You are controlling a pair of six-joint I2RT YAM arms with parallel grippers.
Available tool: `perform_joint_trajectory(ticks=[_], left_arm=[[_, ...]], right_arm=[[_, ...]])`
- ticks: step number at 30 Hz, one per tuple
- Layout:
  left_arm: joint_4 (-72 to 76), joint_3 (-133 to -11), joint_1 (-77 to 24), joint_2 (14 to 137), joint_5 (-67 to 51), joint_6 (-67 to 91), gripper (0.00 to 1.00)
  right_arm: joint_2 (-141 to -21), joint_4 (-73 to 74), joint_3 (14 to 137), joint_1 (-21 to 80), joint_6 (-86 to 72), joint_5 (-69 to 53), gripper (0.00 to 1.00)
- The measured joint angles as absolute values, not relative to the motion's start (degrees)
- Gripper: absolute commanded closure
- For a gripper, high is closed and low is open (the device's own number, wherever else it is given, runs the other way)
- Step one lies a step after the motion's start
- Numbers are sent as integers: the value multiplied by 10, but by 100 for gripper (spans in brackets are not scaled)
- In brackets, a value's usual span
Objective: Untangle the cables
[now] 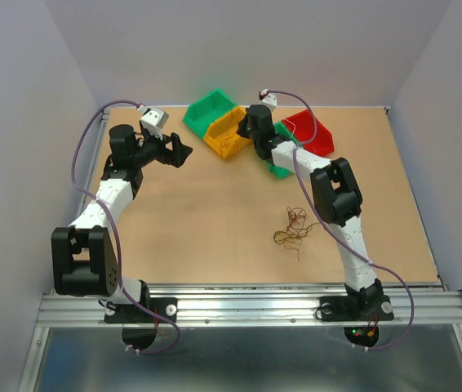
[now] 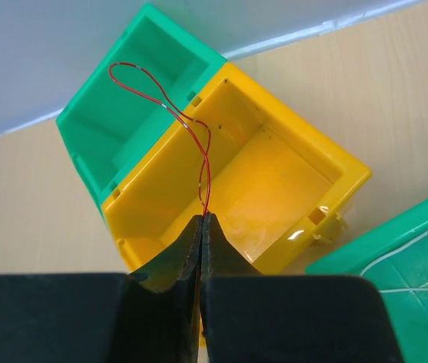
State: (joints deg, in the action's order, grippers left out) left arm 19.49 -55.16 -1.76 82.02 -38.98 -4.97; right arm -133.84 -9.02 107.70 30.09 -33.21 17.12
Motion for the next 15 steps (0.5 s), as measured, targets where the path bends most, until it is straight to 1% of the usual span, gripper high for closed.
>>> perform_joint_trajectory(ticks=[7, 11, 15], left_arm=[[195, -552, -18, 820, -390, -51, 6], [195, -552, -18, 820, -390, -51, 6], [195, -552, -18, 820, -390, -51, 6]], right_arm=[[-1338, -92, 1077, 301, -335, 228, 99], [-1327, -164, 1018, 301, -339, 265, 99], [-1327, -194, 985, 301, -338, 283, 99]])
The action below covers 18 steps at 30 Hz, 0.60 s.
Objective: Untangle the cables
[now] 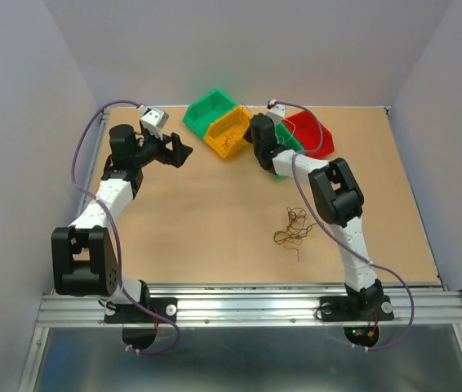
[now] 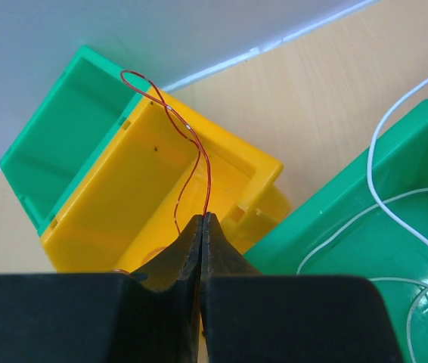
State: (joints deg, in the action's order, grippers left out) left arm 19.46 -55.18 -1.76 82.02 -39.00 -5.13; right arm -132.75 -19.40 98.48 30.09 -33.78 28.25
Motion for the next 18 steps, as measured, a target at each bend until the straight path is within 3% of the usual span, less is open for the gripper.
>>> perform_joint_trajectory(ticks=[8, 9, 12, 15, 18], left_arm=[[195, -552, -18, 820, -390, -51, 6], [195, -552, -18, 820, -390, -51, 6], [195, -552, -18, 820, -390, -51, 6], [195, -552, -18, 820, -390, -51, 6], [195, -552, -18, 820, -390, -51, 6]], right_arm=[[-1325, -230, 979, 301, -301, 256, 97], [-1324, -230, 976, 301, -296, 252, 93], [-1319, -233, 967, 302, -275, 242, 67], [-1310, -233, 959, 305, -263, 238, 66], [-1301, -234, 951, 307, -255, 236, 48]])
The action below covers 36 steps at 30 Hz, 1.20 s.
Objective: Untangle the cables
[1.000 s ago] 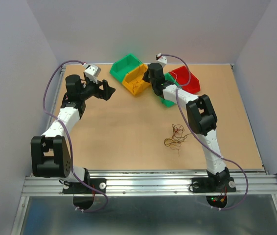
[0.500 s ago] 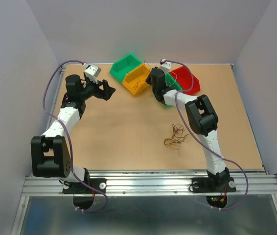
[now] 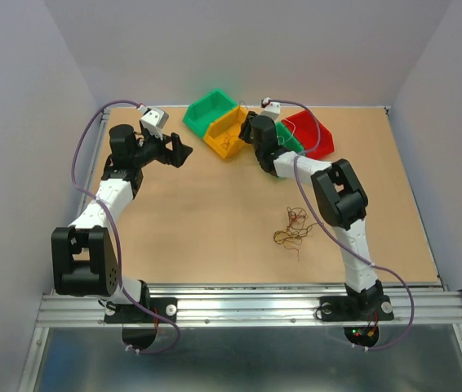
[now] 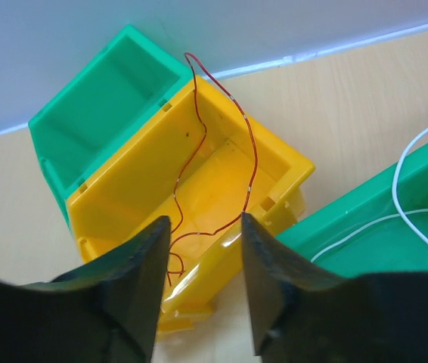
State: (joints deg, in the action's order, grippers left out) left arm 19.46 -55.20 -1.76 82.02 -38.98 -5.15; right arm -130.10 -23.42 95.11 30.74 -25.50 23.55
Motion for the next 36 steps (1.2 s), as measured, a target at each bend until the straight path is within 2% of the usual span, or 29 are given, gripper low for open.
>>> perform_joint_trajectory(ticks=[2, 5, 10, 13, 18, 26, 32, 36], left_arm=[[195, -552, -18, 820, -390, -52, 6], [195, -552, -18, 820, -390, -54, 6], [194, -552, -30, 820, -379, -63, 6], [189, -552, -58, 820, -363, -79, 6], [167, -552, -136, 820, -356, -120, 6], [118, -566, -306, 859, -340, -175, 5], [82, -635, -446, 963, -324, -184, 4], [70, -674, -474, 1038, -312, -184, 4]], right_arm=[[-1292, -237, 942, 308, -250, 235, 41], [-1274, -239, 924, 308, -239, 237, 38], [-1200, -232, 861, 308, -217, 244, 39], [-1138, -177, 846, 308, -201, 241, 39], [-1021, -49, 833, 307, -184, 210, 38], [-803, 89, 616, 307, -202, 254, 34], [-687, 117, 565, 307, -228, 317, 31], [-638, 116, 545, 307, -238, 357, 30]])
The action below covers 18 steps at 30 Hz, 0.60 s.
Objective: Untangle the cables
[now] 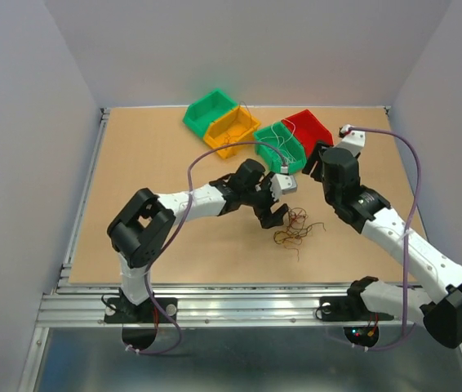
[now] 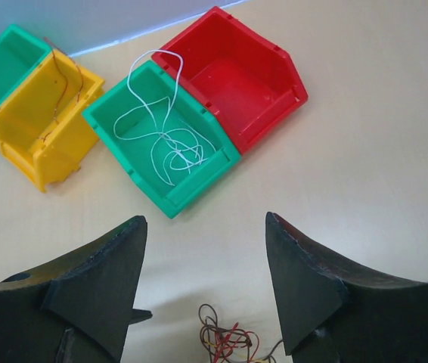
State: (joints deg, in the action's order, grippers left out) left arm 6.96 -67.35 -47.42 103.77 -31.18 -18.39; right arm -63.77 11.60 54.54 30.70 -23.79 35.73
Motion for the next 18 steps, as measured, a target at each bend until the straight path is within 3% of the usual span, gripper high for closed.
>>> perform_joint_trajectory(ticks=[14, 17, 18], left_arm=[[49, -784, -542, 1155, -248, -175, 3], [37, -805, -550, 1184, -227, -172, 9], [33, -817, -552, 1201, -217, -171, 19]], right_arm=[[-542, 124, 496, 307, -253, 408, 32], [-507, 123, 487, 307, -253, 416, 32], [-493, 123, 482, 307, -253, 418, 32]])
